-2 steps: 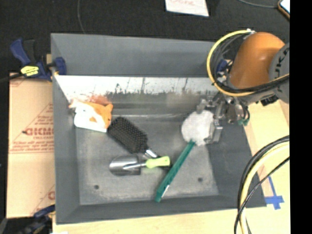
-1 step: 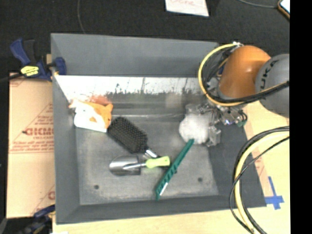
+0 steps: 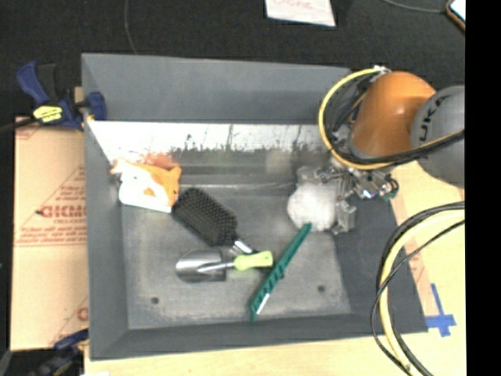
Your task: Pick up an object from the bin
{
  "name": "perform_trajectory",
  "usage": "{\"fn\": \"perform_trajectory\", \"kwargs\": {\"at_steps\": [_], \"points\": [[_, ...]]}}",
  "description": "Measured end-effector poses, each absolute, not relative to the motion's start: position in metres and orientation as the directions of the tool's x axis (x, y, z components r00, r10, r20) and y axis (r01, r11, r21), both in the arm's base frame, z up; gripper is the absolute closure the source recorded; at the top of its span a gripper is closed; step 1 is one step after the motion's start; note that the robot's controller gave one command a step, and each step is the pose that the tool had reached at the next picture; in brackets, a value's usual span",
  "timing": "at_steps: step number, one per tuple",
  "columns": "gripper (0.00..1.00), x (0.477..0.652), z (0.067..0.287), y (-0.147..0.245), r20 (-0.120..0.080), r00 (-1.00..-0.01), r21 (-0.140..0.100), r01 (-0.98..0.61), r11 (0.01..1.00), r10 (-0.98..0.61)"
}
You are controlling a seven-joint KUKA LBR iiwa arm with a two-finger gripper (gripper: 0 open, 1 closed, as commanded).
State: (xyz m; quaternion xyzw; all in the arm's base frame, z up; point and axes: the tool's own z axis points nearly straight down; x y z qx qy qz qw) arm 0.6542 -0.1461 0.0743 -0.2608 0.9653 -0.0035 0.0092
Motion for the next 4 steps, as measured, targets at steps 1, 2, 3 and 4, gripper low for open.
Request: {"fn": "perform_trajectory", "kwargs": {"at_steps": [1, 2, 3, 4], "points": [[0.00, 0.6496, 0.0734, -0.1139, -0.014, -0.749, -0.021, -0.662, 0.749, -0.662], [0.00, 0.6507, 0.0733, -0.1135, -0.016, -0.665, -0.025, -0.746, 0.665, -0.747], [1.00, 0.6515, 0.0759, -0.1158, -0.019, -0.748, -0.025, -0.663, 0.748, -0.664], [1.00, 0.6515, 0.0759, -0.1157, -0.019, -0.748, -0.025, -0.663, 0.748, -0.664]]}}
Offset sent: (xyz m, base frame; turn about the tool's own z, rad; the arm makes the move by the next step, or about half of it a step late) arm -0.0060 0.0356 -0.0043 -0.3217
